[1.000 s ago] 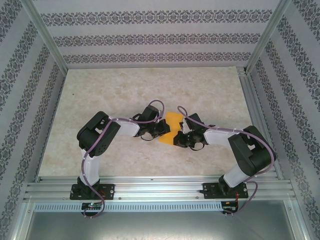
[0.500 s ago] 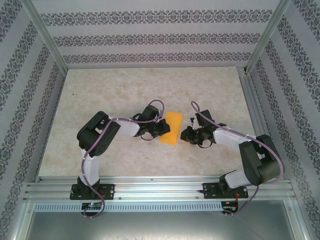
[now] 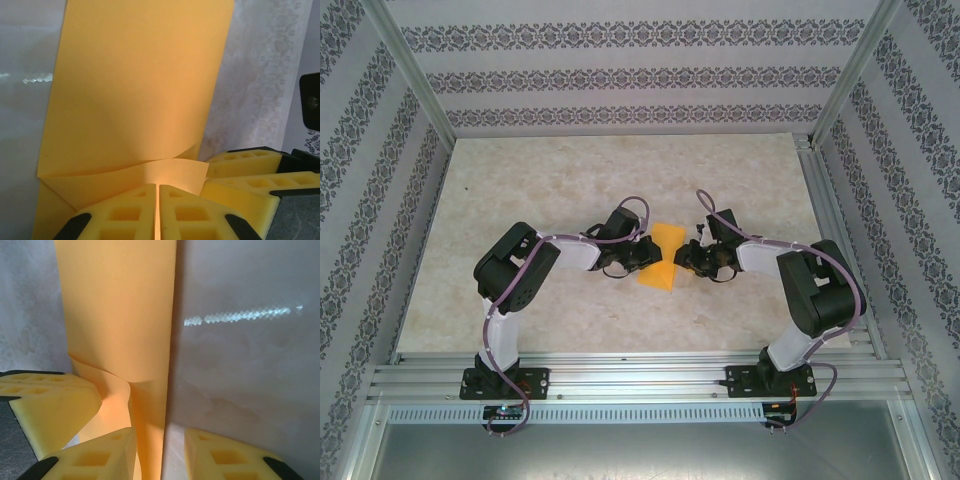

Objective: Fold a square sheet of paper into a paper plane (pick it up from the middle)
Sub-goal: Fold the triangle a second time at the center of the table.

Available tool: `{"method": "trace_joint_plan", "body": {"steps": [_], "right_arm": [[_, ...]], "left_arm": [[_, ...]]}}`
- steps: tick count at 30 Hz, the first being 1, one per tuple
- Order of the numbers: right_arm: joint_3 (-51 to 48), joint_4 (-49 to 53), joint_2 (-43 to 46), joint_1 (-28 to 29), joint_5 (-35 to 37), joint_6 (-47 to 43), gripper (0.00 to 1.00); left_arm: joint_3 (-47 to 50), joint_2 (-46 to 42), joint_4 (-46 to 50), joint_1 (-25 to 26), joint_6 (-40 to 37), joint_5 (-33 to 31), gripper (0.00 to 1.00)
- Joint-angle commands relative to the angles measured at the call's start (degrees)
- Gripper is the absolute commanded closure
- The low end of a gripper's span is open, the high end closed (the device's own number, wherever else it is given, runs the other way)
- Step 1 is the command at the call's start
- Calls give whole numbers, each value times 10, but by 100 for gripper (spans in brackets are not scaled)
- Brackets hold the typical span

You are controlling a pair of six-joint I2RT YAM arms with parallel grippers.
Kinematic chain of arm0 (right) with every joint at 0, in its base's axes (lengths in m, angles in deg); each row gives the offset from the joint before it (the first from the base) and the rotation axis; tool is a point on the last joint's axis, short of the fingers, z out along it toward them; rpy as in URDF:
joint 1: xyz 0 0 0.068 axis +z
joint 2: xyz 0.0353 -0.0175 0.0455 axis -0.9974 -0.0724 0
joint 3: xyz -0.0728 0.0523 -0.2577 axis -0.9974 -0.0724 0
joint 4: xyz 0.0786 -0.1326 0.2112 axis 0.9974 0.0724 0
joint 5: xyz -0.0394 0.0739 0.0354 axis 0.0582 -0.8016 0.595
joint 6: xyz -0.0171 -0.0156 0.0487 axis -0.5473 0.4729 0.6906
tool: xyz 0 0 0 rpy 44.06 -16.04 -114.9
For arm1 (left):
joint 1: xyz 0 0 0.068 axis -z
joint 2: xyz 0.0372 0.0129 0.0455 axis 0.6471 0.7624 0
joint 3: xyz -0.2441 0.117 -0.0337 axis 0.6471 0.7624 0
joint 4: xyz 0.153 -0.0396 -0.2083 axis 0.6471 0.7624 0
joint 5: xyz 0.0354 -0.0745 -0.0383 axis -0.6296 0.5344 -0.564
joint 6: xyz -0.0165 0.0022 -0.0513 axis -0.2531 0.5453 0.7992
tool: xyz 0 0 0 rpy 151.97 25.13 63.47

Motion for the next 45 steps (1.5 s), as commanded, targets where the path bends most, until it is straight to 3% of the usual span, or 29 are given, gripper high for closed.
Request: {"method": "trace_joint_plan", "body": {"steps": [1,12,23,28,33,38,45], "right_arm": [[5,-55,-26,4,-14,8,68],[8,-58,-14,16,-3,3,75],[17,-41,0,26,18,4,74],[7,-26,42,24,27,3,69],[14,-27,16,26,31,7,66],[15,-14,10,29,39,1,56],[24,-7,-13,31,39,-3,59]], "left_arm": [[-14,-15,14,-3,-13,1,88],[-11,-16,21,-3,-14,-2,89],[-13,-16,32,-3,-19,-7,89],[-14,-14,38,-3,-19,-9,89],[-16,-12,37,-3,-19,-9,89],[-18,-12,39,-3,-19,-9,89],[-20,-12,38,-3,-17,-8,89]]}}
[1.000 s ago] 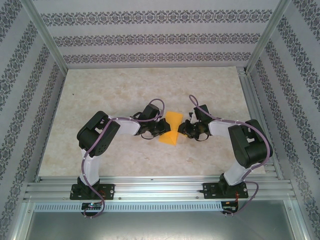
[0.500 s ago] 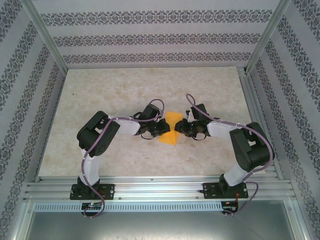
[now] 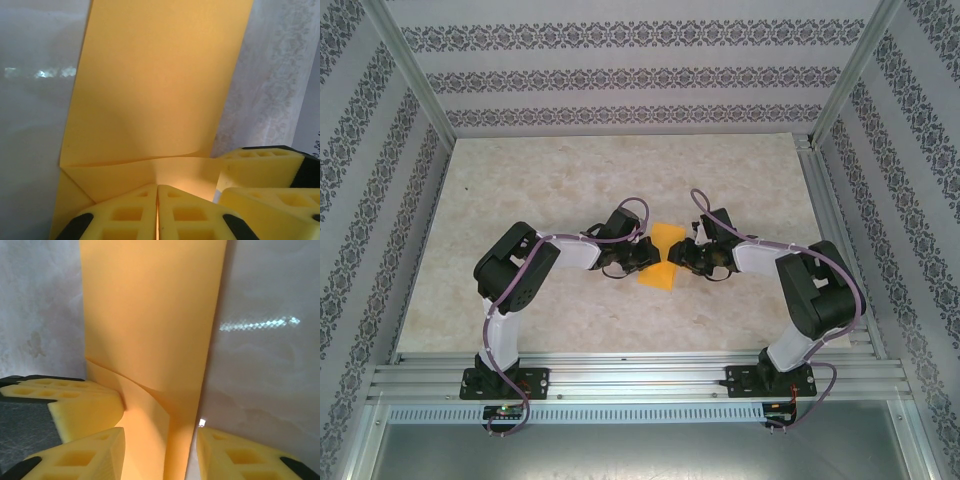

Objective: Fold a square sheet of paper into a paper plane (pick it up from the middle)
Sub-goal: Fold the triangle a second time at the center of the table, then turn over the paper at the center of the table.

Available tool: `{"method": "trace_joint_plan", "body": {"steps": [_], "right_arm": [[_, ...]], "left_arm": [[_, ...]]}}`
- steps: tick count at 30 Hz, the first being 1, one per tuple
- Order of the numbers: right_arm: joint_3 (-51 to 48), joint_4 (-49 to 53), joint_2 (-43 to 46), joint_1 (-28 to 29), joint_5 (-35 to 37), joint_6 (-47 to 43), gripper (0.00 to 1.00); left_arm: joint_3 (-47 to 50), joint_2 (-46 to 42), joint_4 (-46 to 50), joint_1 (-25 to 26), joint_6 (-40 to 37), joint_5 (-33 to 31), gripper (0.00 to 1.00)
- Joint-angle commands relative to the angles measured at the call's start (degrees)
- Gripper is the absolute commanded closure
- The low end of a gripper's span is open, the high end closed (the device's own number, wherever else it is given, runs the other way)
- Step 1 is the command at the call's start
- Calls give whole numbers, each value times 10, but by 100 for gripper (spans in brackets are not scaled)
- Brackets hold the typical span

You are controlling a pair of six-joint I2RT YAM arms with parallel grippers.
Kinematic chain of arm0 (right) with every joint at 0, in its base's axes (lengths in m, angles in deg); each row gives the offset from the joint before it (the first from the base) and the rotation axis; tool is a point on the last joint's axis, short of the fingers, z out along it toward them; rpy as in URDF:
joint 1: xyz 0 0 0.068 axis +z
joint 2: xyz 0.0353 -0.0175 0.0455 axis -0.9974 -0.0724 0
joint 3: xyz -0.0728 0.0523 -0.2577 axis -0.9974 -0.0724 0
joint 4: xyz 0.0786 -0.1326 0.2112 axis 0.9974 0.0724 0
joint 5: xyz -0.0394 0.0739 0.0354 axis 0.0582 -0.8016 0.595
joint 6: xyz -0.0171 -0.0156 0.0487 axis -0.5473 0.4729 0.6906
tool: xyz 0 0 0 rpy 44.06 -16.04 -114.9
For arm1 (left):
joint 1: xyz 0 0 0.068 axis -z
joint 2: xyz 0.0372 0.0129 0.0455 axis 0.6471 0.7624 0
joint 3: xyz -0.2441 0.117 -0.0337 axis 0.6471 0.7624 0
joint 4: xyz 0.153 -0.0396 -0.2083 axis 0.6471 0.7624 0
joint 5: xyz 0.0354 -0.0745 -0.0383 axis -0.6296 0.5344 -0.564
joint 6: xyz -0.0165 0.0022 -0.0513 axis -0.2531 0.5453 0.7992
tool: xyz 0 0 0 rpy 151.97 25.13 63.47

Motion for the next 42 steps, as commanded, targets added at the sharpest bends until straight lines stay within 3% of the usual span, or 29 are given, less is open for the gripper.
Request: {"method": "trace_joint_plan", "body": {"steps": [1,14,16,30,37,39,42], "right_arm": [[18,3,-20,8,7,-11,59],[24,-12,-15,14,3,-8,69],[26,-11,-16,13,-3,-9,74],[26,0,-16,13,3,-18,72],[27,3,-25,14,1,-29,79],[27,2,-25,14,-1,-30,85],[28,1,-26,14,1,-30,84]], "left_arm": [[-14,-11,10,-3,-15,-4,89],[-16,-11,12,-3,-16,-3,89],[-17,-12,13,-3,-15,-3,89],[-17,-13,13,-3,-15,-3,89],[-16,-14,11,-3,-13,-4,89],[-16,-14,9,-3,-11,-4,89],[-16,-15,9,-3,-10,-4,89]]}}
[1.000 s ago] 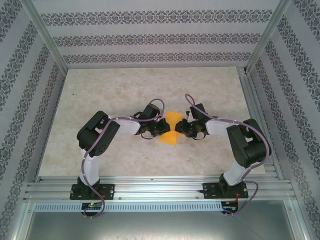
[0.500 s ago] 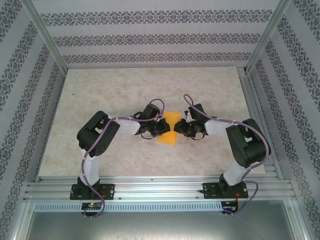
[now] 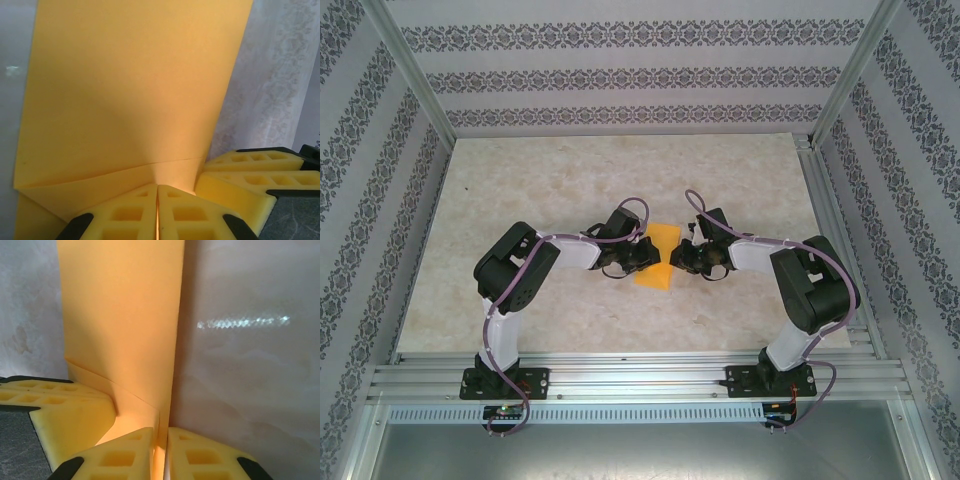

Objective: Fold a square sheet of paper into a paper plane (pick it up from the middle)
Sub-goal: Turn over the paper at the center of the table.

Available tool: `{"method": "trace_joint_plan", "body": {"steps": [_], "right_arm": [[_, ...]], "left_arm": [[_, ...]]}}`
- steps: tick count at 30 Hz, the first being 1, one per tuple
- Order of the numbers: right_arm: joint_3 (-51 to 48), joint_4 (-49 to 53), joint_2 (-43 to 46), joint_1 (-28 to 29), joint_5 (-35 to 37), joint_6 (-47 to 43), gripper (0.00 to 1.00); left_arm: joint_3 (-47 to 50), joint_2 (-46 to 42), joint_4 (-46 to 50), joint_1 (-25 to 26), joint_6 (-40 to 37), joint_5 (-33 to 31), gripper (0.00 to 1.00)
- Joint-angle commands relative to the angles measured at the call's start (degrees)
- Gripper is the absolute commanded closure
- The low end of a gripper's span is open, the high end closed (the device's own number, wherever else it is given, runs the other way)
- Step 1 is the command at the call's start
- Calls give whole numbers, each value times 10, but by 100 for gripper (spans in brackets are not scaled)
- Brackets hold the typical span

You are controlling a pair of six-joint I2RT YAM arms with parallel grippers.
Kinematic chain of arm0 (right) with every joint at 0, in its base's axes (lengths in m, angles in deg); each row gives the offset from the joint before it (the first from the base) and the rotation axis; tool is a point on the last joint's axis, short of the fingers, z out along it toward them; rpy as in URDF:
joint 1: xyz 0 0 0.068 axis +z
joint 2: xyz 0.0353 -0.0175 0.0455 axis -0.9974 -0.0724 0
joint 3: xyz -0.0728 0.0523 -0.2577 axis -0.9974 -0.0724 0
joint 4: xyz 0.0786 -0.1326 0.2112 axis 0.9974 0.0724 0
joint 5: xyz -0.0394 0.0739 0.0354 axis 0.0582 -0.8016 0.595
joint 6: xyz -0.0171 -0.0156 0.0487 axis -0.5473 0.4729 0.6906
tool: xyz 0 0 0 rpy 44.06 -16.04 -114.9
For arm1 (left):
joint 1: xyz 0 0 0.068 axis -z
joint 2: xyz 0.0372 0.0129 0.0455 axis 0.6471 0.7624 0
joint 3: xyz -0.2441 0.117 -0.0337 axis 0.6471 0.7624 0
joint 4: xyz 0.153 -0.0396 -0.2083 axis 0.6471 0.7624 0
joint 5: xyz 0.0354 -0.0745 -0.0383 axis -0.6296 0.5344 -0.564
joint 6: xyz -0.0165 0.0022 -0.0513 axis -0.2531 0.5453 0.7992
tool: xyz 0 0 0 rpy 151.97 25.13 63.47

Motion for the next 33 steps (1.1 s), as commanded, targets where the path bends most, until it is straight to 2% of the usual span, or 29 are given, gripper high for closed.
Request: {"method": "trace_joint_plan", "body": {"steps": [1,7,9,14,16,20,24,28,31,33], "right_arm": [[14,-8,-7,4,-4,-12,84],[11,-17,-10,3,-8,-7,86],[10,-17,-7,3,-5,-9,92],[10,-13,9,2,-5,-14,94],[10,-11,14,2,-6,-17,99],[10,2,26,1,-1,-25,100],[16,46,65,1,38,-46,100],[49,138,102,1,89,-93,100],[84,228,128,5,156,-131,100],[123,299,148,17,226,-174,100]], "left_arm": [[-15,-15,5,-3,-11,-3,89],[-12,-18,6,-3,-11,-4,89],[-12,-20,7,-3,-11,-4,89],[-13,-28,8,-3,-14,-6,89],[-15,-31,7,-2,-14,-4,88],[-14,-49,8,-4,-15,-7,86],[-11,-82,29,-6,-24,-27,81],[8,-135,55,-15,-30,-72,76],[17,-181,96,-30,-41,-113,76],[20,-209,131,-42,-51,-140,76]]}}
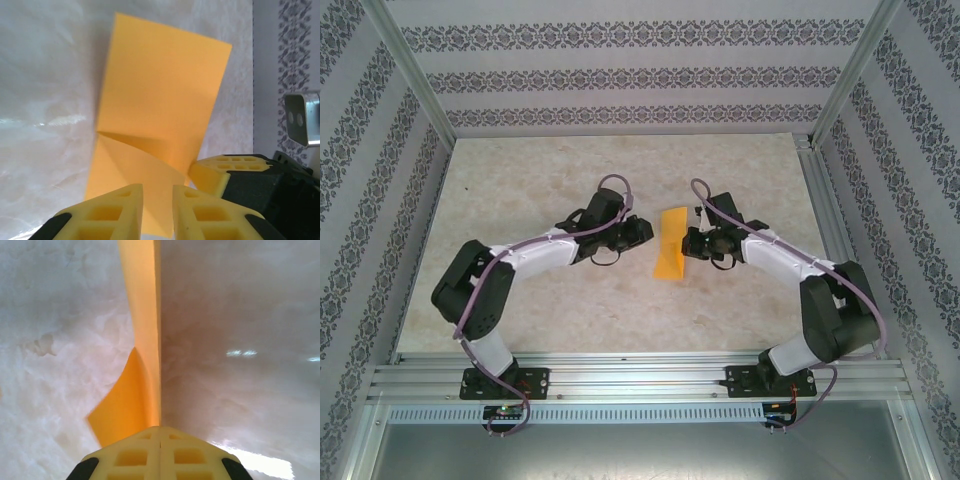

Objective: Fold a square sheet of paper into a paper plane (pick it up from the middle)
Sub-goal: Turn over the paper at the center of the table.

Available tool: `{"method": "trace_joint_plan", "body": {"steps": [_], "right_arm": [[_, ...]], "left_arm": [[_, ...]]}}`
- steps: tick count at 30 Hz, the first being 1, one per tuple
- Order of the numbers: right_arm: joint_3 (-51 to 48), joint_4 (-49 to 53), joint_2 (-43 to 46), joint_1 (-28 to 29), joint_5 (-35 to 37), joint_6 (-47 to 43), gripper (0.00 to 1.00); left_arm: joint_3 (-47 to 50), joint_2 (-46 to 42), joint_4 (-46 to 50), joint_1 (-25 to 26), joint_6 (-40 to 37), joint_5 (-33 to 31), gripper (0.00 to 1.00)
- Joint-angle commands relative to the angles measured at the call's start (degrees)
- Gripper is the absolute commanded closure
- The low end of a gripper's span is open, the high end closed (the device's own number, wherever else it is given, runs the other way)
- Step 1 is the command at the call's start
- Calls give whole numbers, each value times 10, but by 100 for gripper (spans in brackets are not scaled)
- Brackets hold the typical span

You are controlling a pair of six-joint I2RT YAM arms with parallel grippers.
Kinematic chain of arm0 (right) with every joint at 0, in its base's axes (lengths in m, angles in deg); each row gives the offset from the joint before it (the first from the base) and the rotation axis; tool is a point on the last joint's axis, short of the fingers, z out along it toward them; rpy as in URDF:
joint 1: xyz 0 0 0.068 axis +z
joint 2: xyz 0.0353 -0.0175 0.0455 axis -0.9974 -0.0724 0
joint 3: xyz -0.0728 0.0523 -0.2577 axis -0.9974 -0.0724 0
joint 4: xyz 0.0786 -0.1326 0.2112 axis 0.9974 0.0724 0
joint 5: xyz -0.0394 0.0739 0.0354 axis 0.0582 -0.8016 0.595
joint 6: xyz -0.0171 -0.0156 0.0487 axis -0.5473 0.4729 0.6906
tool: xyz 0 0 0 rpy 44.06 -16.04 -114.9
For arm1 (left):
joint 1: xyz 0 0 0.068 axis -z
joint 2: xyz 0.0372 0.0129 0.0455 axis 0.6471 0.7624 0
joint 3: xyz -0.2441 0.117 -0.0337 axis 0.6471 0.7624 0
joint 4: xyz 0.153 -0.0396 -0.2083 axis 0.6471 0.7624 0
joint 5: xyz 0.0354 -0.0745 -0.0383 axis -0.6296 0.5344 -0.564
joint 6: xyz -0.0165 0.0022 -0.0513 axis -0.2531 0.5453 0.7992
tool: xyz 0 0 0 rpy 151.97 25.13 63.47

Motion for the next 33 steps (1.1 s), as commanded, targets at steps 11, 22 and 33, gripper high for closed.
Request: {"method": "trace_joint_plan", "body": {"steps": [11,22,33], "right_arm": [[224,342,-42,169,385,-107,100],[422,419,-320,354,404,-65,96],[388,340,-276,355,267,-46,67]], "left_arm": [[89,-146,115,-124,-10,-98,76],[156,-230,152,-234,-6,-87,76],[187,-254,94,-260,-23,-4,72]]}}
